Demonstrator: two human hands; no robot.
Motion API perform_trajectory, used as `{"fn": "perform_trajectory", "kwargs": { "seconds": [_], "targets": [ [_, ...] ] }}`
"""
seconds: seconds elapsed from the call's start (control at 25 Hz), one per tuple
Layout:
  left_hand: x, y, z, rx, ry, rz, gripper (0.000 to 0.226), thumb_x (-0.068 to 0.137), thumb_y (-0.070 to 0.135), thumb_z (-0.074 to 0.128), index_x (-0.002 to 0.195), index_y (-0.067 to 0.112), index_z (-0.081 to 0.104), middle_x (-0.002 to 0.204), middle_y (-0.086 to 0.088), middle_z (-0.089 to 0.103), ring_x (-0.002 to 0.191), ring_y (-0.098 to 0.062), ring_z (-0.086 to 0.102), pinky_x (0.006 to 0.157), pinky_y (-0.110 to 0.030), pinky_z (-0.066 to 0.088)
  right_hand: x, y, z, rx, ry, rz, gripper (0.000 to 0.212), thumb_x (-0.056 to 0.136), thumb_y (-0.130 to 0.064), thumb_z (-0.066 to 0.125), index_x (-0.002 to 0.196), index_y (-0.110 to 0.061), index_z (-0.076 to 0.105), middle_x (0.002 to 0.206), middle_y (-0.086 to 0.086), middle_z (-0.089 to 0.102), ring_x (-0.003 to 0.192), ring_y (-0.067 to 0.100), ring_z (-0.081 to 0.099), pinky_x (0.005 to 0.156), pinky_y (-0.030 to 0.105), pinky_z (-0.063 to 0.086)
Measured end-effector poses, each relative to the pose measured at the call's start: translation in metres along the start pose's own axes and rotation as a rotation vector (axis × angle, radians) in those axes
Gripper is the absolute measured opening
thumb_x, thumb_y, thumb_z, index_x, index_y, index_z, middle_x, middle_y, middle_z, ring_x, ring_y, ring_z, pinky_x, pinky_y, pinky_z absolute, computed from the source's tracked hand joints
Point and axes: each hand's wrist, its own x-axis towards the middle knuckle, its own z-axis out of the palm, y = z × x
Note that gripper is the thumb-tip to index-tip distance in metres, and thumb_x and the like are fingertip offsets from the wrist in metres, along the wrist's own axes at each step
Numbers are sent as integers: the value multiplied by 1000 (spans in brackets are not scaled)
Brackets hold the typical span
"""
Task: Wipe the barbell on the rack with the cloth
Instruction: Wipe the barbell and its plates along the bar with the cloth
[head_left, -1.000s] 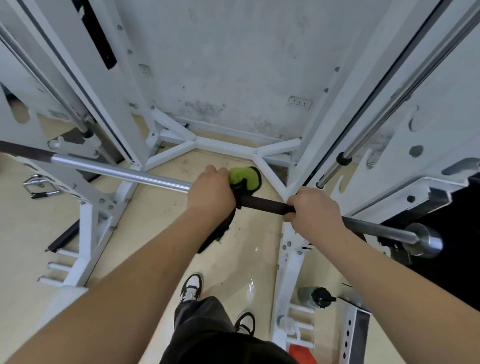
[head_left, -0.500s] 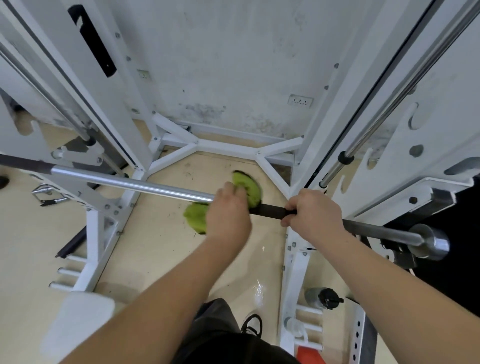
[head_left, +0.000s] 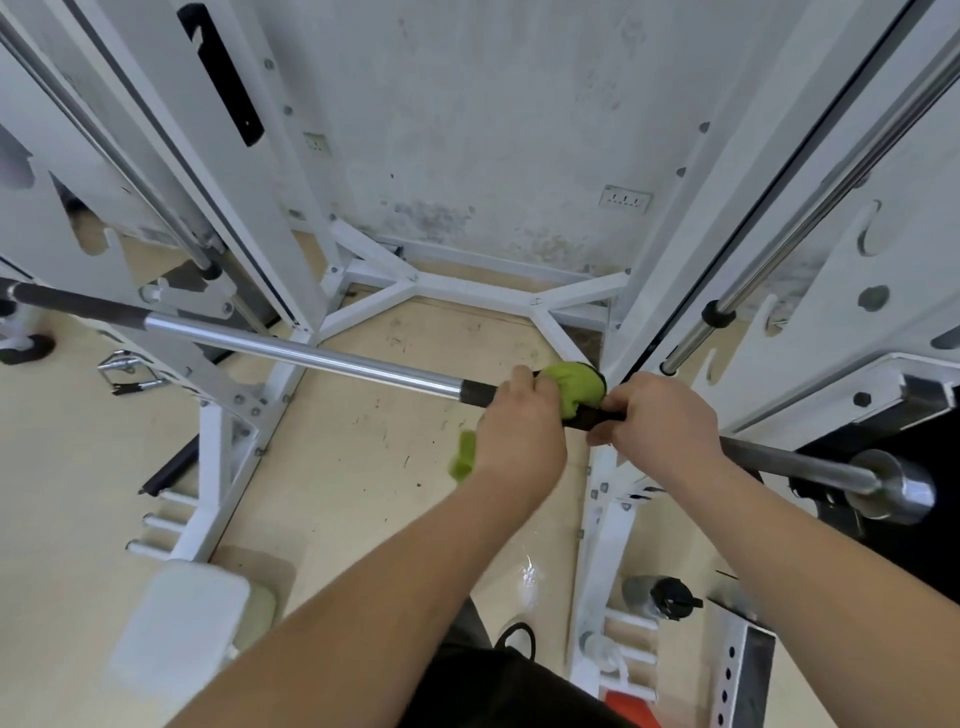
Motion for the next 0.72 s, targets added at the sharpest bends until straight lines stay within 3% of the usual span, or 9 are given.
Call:
{"fn": "perform_trajectory", "kwargs": {
  "seconds": [0.08, 0.16, 0.32, 0.4, 0.48, 0.56, 0.64, 0.72],
  "targets": [
    [10, -23, -14, -27, -29, 22, 27, 89, 13, 57, 116, 11, 59, 114, -10, 51, 99, -32, 59, 73, -39, 48, -1, 0, -2, 27, -21, 17, 18, 73, -43, 86, 86, -33, 79, 79, -8, 61, 81, 18, 59, 63, 31, 45],
    [19, -49, -25, 0, -23, -66, 29, 90, 15, 56, 118, 13, 57, 111, -9, 49, 96, -33, 58, 73, -42, 52, -5, 0, -5, 68, -23, 18, 22, 75, -45, 85, 92, -32, 79, 82, -9, 63, 82, 16, 60, 66, 32, 49],
    [4, -38, -19, 58, -68, -21, 39, 92, 21, 56, 130, 17, 48, 105, -4, 35, 86, -24, 45, 72, -40, 51, -15, 26, -14, -54, 64, -30, 30, 88, -39, 74, 115, -25, 74, 108, -5, 63, 104, 18, 58, 76, 36, 53],
    [0, -32, -18, 9, -114, -23, 43, 95, 41, 52, 131, 20, 44, 106, -3, 34, 92, -25, 46, 75, -39, 50, -14, 46, -22, -184, 23, 0, 26, 90, -42, 71, 109, -24, 76, 100, -4, 63, 97, 19, 59, 66, 32, 48],
    [4, -29, -18, 9, -94, -110, 48, 98, 58, 45, 128, 20, 48, 109, -4, 37, 95, -26, 50, 75, -39, 51, -17, 55, -23, -163, -38, 47, 24, 93, -45, 67, 98, -24, 78, 86, -5, 60, 81, 17, 58, 58, 28, 42],
    [10, -19, -10, 10, -3, -205, 36, 102, 47, 49, 118, 15, 56, 105, -3, 37, 89, -24, 50, 69, -36, 47, -23, 57, -14, -170, -1, 18, 26, 98, -44, 61, 99, -24, 77, 85, -6, 54, 82, 15, 50, 59, 29, 39],
    [16, 5, 2, -29, 19, -220, 13, 99, 20, 55, 111, 16, 60, 102, -2, 35, 81, -21, 47, 67, -33, 41, -27, 58, -7, -178, 50, -10, 26, 100, -42, 57, 104, -24, 75, 88, -6, 50, 87, 15, 44, 62, 31, 40],
    [18, 36, 17, -29, -20, -82, 25, 91, 5, 55, 114, 15, 60, 105, -4, 39, 81, -20, 43, 69, -30, 38, -26, 58, -7, -173, 47, 0, 26, 100, -41, 57, 104, -23, 75, 89, -5, 48, 90, 17, 44, 64, 33, 41]
  ]
}}
